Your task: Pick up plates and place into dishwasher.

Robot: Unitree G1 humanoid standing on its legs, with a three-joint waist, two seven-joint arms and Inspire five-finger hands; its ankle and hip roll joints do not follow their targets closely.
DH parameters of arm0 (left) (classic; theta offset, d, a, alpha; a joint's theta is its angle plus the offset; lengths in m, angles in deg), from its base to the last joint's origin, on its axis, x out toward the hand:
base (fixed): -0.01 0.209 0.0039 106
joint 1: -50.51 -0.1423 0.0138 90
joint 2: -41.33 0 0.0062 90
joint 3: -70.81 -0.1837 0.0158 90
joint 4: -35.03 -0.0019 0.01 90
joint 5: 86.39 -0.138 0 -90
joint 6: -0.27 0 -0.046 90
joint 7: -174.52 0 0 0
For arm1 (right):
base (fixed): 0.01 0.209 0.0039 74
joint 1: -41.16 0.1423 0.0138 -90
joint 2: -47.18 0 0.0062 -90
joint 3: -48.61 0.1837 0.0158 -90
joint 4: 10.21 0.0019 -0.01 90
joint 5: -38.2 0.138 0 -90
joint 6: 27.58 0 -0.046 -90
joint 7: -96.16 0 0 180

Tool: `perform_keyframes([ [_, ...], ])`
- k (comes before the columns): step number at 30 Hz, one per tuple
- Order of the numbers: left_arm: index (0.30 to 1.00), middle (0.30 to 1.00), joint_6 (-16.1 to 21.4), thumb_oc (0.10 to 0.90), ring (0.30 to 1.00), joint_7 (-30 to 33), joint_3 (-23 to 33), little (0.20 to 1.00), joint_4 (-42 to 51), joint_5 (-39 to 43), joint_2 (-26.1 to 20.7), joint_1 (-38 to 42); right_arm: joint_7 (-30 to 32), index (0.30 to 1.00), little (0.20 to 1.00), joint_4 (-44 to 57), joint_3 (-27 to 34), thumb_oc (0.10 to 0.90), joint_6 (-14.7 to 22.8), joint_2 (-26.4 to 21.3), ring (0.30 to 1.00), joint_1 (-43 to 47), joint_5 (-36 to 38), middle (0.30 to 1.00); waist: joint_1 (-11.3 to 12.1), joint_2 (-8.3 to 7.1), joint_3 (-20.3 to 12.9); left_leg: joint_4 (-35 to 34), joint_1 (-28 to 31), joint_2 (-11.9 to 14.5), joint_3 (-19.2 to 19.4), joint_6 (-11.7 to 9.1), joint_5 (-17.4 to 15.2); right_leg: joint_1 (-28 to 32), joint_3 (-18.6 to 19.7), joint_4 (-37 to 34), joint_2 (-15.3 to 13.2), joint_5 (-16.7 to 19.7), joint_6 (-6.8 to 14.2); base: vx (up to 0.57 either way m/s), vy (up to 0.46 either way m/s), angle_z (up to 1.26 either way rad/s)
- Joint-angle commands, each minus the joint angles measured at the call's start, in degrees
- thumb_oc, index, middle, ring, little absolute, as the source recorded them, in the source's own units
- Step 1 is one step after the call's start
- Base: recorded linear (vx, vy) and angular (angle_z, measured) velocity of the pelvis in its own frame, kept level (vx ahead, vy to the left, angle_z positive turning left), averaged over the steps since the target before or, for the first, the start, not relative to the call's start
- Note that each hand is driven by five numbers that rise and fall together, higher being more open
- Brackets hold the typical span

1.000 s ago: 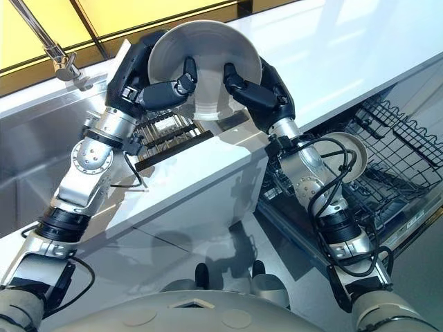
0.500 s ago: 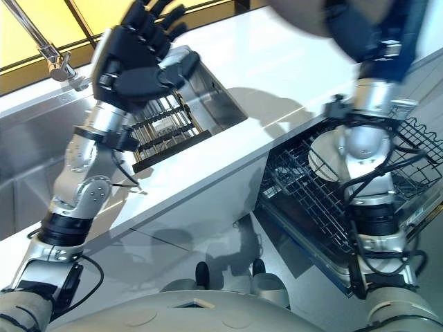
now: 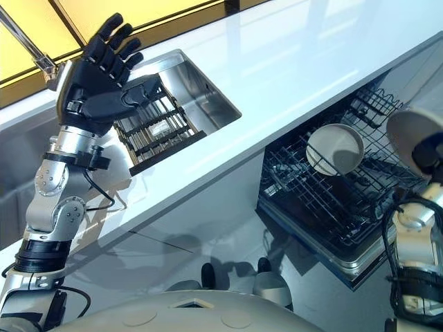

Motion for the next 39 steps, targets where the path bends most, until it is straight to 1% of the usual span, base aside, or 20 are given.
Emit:
perform_keyframes([
  [1,0.9,0.9,4.7,0.8,0.9,5.5,4.6,0.9,-2.6,-6.4,-6.8,3.5,-2.5,0.3,0.2,3.6,0.8,0.1,2.0,-4.5,0.3,4.0,-1.4,0.3,-0.6,-1.81,-3.7,0.4,1.6,-3.3,1.0,2.9,-6.0,-0.4,0.1,3.6,3.8,-4.8,0.6,-0.06,0.012,-0.04],
  [2,0.9,0.9,5.7,0.8,0.9,7.5,5.1,0.9,-5.7,-7.3,-7.9,3.7,-3.7,0.3,0.2,3.4,-0.7,0.1,1.3,-4.0,0.3,3.6,-0.1,0.3,-1.0,-1.8,-3.5,0.4,1.6,-3.3,1.4,2.8,-6.0,-0.5,0.2,3.7,3.8,-4.7,0.6,-0.05,0.015,-0.09],
  [4,0.9,0.9,7.3,0.8,0.9,8.7,5.3,0.9,-9.6,-7.7,-8.5,4.2,-4.5,0.3,0.2,2.2,-2.7,0.1,1.3,-3.4,0.3,3.7,0.6,0.3,-1.2,-1.75,-3.3,0.4,1.7,-3.3,1.7,2.8,-6.0,-0.7,0.2,3.8,3.8,-4.7,0.7,-0.02,0.016,-0.15],
  [5,0.9,0.9,7.5,0.8,0.9,9.0,5.3,0.9,-10.2,-7.6,-8.6,4.3,-4.7,0.3,0.2,2.1,-3.1,0.1,1.2,-3.3,0.3,3.8,0.8,0.3,-1.2,-1.73,-3.2,0.4,1.7,-3.3,1.7,2.8,-6.0,-0.7,0.2,3.8,3.8,-4.7,0.7,-0.01,0.013,-0.16],
  [9,0.9,0.9,9.4,0.8,0.9,11.4,4.8,0.9,-14.9,-6.6,-8.0,4.9,-5.0,0.3,0.2,1.0,-8.5,0.1,-0.7,-1.7,0.3,5.2,0.4,0.3,-1.1,-1.48,-2.9,0.4,1.8,-3.4,2.0,2.9,-5.9,-0.9,0.3,4.1,3.8,-4.7,0.7,0.0,0.006,-0.04],
  [11,0.9,0.9,9.9,0.8,0.9,11.8,4.2,0.9,-16.2,-6.6,-7.2,5.1,-4.8,0.3,0.2,-0.1,-10.5,0.1,-0.9,-1.1,0.3,6.0,0.8,0.3,-1.0,-1.4,-2.8,0.4,1.8,-3.4,2.0,3.0,-5.9,-0.9,0.3,4.3,3.7,-4.8,0.8,0.0,0.0,0.0],
  [14,0.9,0.9,9.6,0.8,0.9,12.5,3.3,0.9,-16.7,-6.7,-6.4,5.1,-4.9,0.3,0.2,-1.1,-13.2,0.1,-1.7,-0.2,0.3,7.4,2.6,0.3,-0.5,-1.28,-2.6,0.4,1.9,-3.5,1.9,3.0,-5.9,-0.9,0.1,4.4,3.7,-4.9,0.8,0.01,0.007,0.03],
  [18,0.9,0.9,9.2,0.8,0.9,12.5,1.7,0.9,-16.9,-8.2,-5.3,4.8,-2.2,0.3,0.2,-1.6,-16.5,0.1,-1.4,1.6,0.3,9.8,4.5,0.3,0.6,-1.09,-2.2,0.4,2.0,-3.6,1.4,3.0,-5.8,-0.5,-0.5,4.5,3.6,-5.1,0.7,0.0,0.0,0.0],
  [20,0.9,0.9,9.1,0.8,0.9,12.5,1.3,0.9,-16.8,-8.8,-5.1,4.5,-1.0,0.3,0.2,-1.3,-17.2,0.1,-1.5,2.0,0.3,10.7,5.2,0.3,1.0,-1.01,-2.0,0.4,2.0,-3.6,1.1,3.0,-5.8,-0.4,-0.8,4.6,3.6,-5.2,0.6,0.03,-0.006,0.04],
  [21,0.9,0.9,9.3,0.8,0.9,12.4,0.8,0.9,-17.1,-9.0,-4.9,4.5,0.1,0.3,0.2,-1.2,-17.9,0.1,-0.7,2.6,0.3,11.7,6.2,0.3,1.5,-0.9,-1.9,0.4,2.0,-3.6,0.8,3.0,-5.8,-0.3,-1.1,4.8,3.6,-5.4,0.6,0.02,-0.003,0.05],
  [23,0.9,0.9,9.2,0.8,0.9,12.3,0.4,0.9,-16.9,-9.0,-4.7,4.4,0.8,0.3,0.2,-1.1,-18.9,0.1,-1.0,3.3,0.3,12.7,5.8,0.3,2.2,-0.73,-1.8,0.4,1.9,-3.7,0.3,3.1,-5.7,-0.3,-1.5,5.1,3.5,-5.6,0.5,0.03,0.001,0.09],
  [28,0.9,0.9,8.9,0.8,0.9,11.7,0.2,0.9,-16.8,-8.9,-4.3,4.0,-0.5,0.3,0.2,-2.5,-20.8,0.1,-2.3,4.1,0.3,13.7,5.7,0.3,3.2,-0.57,-1.8,0.4,1.6,-3.9,-0.6,3.0,-5.5,-0.3,-2.4,5.5,3.3,-6.1,0.3,0.03,0.005,0.09],
  [33,0.9,0.9,8.2,0.8,0.9,10.8,-0.4,0.9,-16.8,-8.5,-4.3,4.4,-1.3,0.3,0.2,-6.0,-23.4,0.1,-5.0,5.1,0.3,15.7,7.0,0.3,4.2,-0.51,-1.7,0.4,1.6,-3.9,-1.4,3.0,-5.4,-0.1,-3.2,5.9,3.1,-6.4,0.1,0.03,-0.002,0.14],
  [34,0.9,0.9,8.0,0.8,0.9,10.6,-0.9,0.9,-16.8,-8.6,-4.2,4.5,-1.3,0.493,0.425,-7.1,-24.5,0.325,-5.8,5.5,0.493,16.8,7.9,0.493,4.6,-0.48,-1.6,0.4,1.7,-4.0,-1.9,2.9,-5.3,0.2,-3.5,5.8,3.1,-6.4,0.0,0.06,-0.004,0.14],
  [35,0.9,0.9,7.8,0.8,0.9,10.4,-1.2,0.9,-16.6,-8.7,-4.1,4.5,-1.0,0.794,0.776,-7.9,-25.3,0.676,-6.0,5.8,0.794,17.6,8.0,0.794,5.0,-0.49,-1.5,0.4,1.7,-4.0,-2.1,2.9,-5.3,0.3,-3.7,5.7,3.0,-6.5,-0.1,0.05,-0.003,0.18],
  [36,0.9,0.9,7.5,0.8,0.9,10.2,-1.5,0.9,-16.3,-8.5,-4.1,4.6,-0.9,0.9,0.9,-8.4,-26.0,0.8,-6.2,6.0,0.9,18.1,8.2,0.9,5.3,-0.46,-1.5,0.4,1.7,-4.1,-2.3,2.9,-5.2,0.4,-3.9,5.7,3.0,-6.5,-0.1,0.03,-0.004,0.27],
  [39,0.9,0.9,7.3,0.8,0.9,9.7,-2.1,0.9,-16.2,-8.8,-3.9,4.8,-0.7,0.9,0.9,-9.2,-27.7,0.8,-7.1,6.7,0.9,20.1,8.1,0.9,5.9,-0.38,-1.1,0.4,1.6,-4.2,-2.7,2.9,-5.1,0.5,-4.2,5.8,2.9,-6.5,-0.3,0.01,-0.001,0.16],
])
